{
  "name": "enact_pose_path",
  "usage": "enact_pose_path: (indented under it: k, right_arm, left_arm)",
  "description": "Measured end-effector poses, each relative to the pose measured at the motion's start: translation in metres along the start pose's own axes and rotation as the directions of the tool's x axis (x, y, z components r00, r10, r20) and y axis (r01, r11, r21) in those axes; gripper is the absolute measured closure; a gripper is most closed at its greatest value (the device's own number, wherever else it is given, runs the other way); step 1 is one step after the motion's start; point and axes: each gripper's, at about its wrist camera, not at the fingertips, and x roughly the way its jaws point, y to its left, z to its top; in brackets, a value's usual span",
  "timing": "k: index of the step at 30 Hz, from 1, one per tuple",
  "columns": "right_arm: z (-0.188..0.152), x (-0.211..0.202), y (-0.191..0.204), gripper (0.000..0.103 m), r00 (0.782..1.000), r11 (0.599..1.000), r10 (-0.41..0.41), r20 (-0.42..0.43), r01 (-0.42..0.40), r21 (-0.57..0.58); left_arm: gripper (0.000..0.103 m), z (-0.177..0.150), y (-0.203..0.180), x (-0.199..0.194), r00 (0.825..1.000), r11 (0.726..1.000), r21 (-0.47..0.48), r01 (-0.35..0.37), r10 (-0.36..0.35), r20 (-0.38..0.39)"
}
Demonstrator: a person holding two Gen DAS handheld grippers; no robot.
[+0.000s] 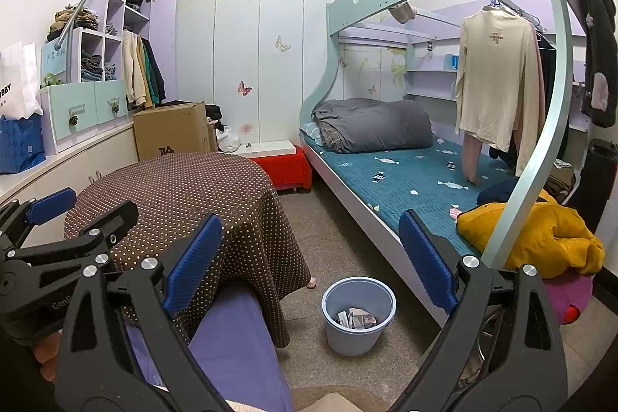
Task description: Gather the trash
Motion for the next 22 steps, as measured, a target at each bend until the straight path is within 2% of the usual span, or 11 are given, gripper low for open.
enact_pose_path:
  k: [22]
  right_arm:
    - [0.0001,0.0013,-0.0037,0.012,1.000,1.000,-0.001,-0.005,0.001,0.002]
  left_arm:
    - [0.019,0.0006,-0.0009,0.0024,1.000,1.000,-0.004,-0.008,0.008,-0.007]
